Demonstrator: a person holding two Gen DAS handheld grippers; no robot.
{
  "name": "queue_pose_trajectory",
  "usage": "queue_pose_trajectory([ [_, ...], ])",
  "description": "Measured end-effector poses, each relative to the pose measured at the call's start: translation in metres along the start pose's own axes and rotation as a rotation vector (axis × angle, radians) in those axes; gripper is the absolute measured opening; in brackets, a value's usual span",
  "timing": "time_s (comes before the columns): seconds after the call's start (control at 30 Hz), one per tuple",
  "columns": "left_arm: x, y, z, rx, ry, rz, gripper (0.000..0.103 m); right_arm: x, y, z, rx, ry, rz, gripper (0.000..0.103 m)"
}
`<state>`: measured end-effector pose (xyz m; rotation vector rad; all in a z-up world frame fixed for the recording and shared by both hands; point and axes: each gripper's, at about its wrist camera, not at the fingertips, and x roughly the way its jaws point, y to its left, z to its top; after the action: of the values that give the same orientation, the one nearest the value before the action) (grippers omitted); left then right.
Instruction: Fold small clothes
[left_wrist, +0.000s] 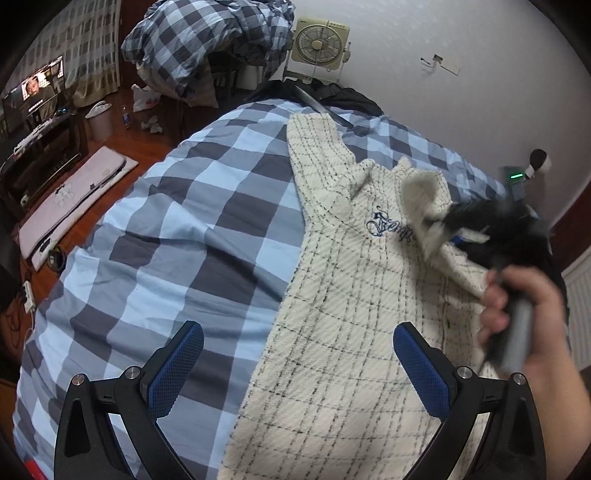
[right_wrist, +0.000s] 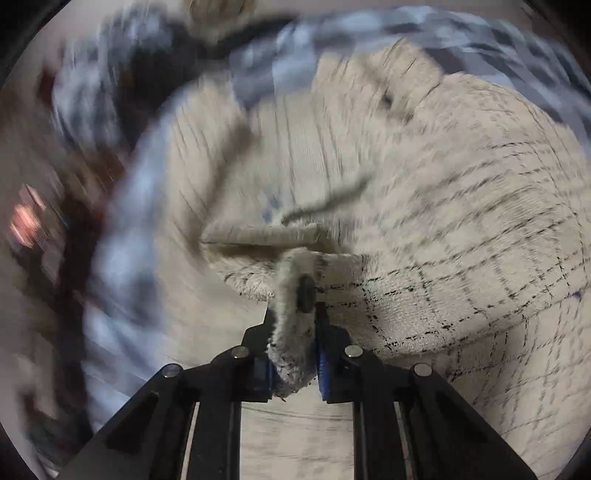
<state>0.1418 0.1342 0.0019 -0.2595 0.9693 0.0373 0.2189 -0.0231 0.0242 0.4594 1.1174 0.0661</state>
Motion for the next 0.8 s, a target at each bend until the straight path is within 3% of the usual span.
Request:
queue_pose_trajectory([
  [0.07,0.001,-0.001,0.0,0.007,-0.001,0.005,0.103,-0.023,-0.003,0.002,0.085,-0.069,0.137,0.013],
  [0.13,0.001,-0.004,-0.001,0.016,0.0,0.013,0.103,-0.025,0.011,-0.005,0.082,-0.079,0.113,0.027],
  [0.17,0.001,-0.004,-0.001,0.02,0.0,0.015,0.103,-0.014,0.017,-0.012,0.078,-0.04,0.089,0.038],
  [0.2,0.001,-0.005,-0.002,0.026,-0.001,0.02,0.103,-0.004,0.018,-0.02,0.081,0.014,0.091,0.071],
  [0.23,0.001,-0.006,-0.003,0.03,-0.002,0.024,0.103,0.015,0.016,-0.028,0.105,0.106,0.12,0.086],
  [0.33,0.001,-0.006,-0.004,0.037,-0.001,0.032,0.103,0.038,-0.001,-0.051,0.212,0.222,0.272,0.085],
  [0.4,0.001,-0.005,-0.004,0.033,0.003,0.029,0.103,0.033,-0.012,-0.054,0.222,0.221,0.302,0.085],
  [0.43,0.001,-0.005,-0.005,0.031,0.005,0.024,0.103,0.023,-0.021,-0.054,0.222,0.181,0.294,0.085],
  [0.5,0.002,-0.008,-0.004,0.035,0.006,0.02,0.103,0.001,-0.041,-0.045,0.218,0.073,0.197,0.086],
  [0.57,0.001,-0.011,-0.004,0.043,0.003,0.02,0.103,-0.019,-0.056,-0.032,0.189,-0.029,-0.017,0.086],
  [0.63,0.001,-0.013,-0.005,0.051,0.002,0.018,0.103,-0.023,-0.057,-0.027,0.134,-0.063,-0.201,0.086],
  [0.8,0.005,-0.013,-0.006,0.055,0.012,0.027,0.103,0.008,-0.034,-0.017,-0.093,-0.018,-0.345,0.086],
])
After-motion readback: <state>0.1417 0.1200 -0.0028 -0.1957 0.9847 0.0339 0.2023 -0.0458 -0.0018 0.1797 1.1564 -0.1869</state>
